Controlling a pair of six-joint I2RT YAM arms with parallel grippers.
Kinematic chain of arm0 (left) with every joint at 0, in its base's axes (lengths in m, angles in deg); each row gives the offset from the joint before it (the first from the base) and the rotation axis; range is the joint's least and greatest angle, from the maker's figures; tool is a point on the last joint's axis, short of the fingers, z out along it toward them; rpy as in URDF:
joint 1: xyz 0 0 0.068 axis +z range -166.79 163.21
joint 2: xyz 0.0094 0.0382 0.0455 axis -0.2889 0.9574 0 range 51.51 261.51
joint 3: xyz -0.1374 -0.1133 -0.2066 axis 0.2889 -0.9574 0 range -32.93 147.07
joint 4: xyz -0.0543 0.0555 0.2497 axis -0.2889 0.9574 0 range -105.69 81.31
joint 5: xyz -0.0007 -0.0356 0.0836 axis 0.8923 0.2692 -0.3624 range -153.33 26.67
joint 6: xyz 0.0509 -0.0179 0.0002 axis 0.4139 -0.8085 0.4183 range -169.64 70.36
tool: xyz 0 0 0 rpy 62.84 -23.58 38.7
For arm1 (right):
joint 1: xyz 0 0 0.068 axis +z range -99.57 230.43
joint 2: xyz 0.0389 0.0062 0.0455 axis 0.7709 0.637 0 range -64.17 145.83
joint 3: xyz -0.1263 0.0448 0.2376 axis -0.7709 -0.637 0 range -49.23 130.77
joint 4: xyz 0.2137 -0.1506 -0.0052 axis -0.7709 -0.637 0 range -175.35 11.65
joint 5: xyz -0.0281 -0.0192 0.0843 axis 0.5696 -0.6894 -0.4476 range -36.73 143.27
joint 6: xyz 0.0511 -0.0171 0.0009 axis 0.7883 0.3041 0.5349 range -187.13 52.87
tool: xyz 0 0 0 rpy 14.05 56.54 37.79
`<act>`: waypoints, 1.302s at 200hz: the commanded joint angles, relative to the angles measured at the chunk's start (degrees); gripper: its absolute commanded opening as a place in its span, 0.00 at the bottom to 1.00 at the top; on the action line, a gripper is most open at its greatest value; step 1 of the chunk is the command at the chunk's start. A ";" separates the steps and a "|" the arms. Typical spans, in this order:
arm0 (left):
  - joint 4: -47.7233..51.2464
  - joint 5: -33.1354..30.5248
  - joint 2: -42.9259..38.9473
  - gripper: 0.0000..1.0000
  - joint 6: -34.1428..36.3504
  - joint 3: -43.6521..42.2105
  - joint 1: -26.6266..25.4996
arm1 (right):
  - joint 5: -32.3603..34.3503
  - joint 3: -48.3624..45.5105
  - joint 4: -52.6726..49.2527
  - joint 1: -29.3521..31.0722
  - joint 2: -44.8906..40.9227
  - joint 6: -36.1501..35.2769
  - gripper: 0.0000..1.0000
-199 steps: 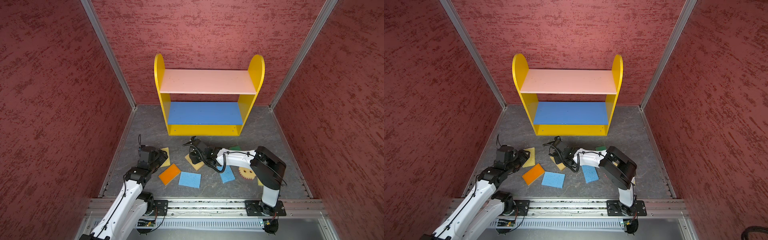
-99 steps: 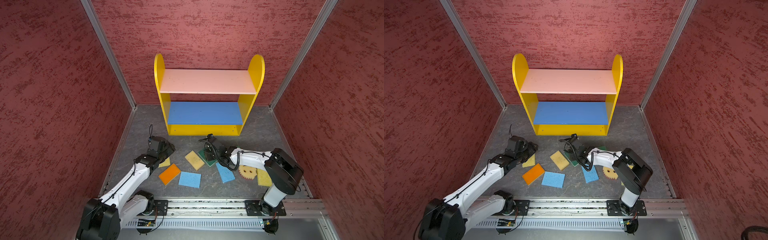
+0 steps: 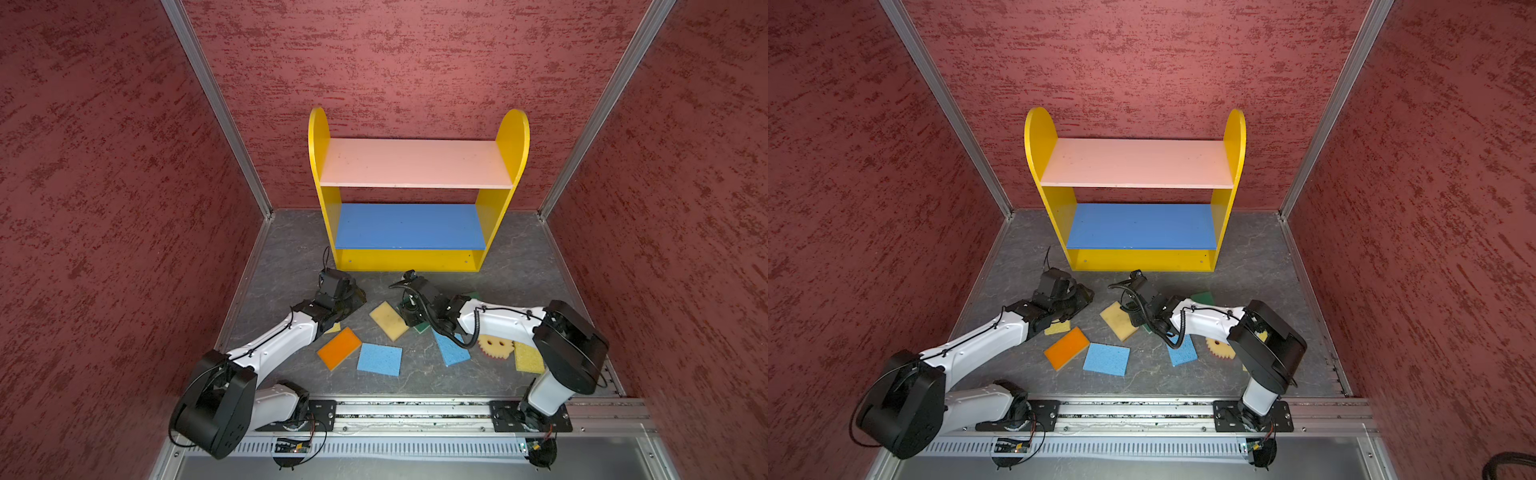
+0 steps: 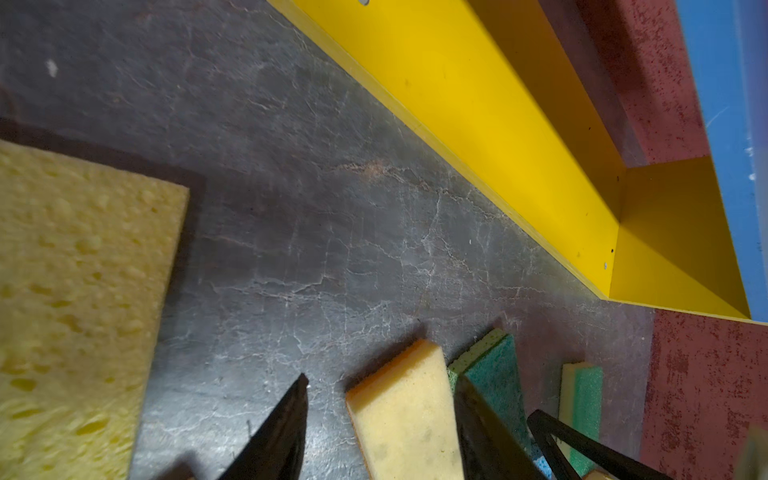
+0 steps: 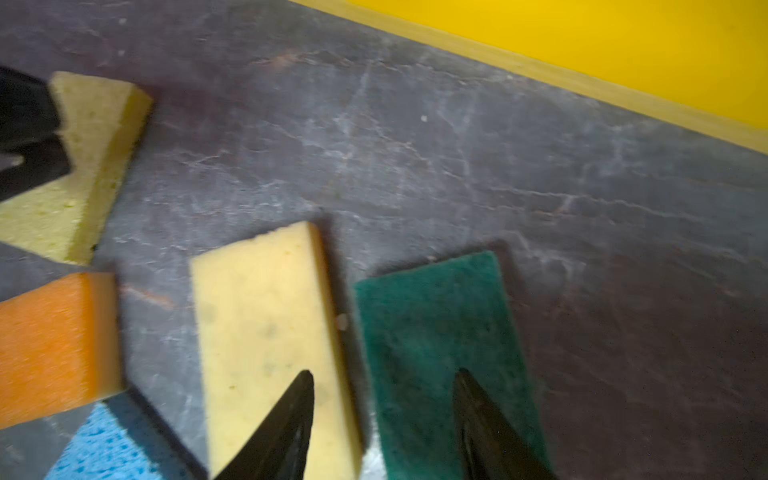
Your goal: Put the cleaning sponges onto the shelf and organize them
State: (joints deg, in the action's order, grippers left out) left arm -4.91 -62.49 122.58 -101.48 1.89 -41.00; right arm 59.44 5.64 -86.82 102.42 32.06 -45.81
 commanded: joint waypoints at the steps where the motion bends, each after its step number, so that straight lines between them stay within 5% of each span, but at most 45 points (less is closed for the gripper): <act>1: -1.65 -0.82 -0.68 0.56 -0.35 0.20 -0.05 | -1.25 1.68 1.52 2.65 -0.33 -2.16 0.56; 110: 9.62 -1.29 -18.42 0.63 2.85 -1.83 16.72 | 3.79 6.64 -1.61 10.17 7.39 -7.93 0.66; 203: 9.45 2.61 -19.45 0.66 2.27 -3.29 19.97 | 3.65 7.56 -0.89 10.18 13.53 -5.66 0.48; 260: 8.12 4.82 -17.84 0.68 0.93 -2.71 20.10 | 3.32 8.46 -0.18 10.22 13.20 -4.33 0.17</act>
State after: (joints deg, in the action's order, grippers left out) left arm 4.45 -59.19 104.20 -100.25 -2.30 -21.41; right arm 63.79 12.88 -86.01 112.56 44.06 -51.12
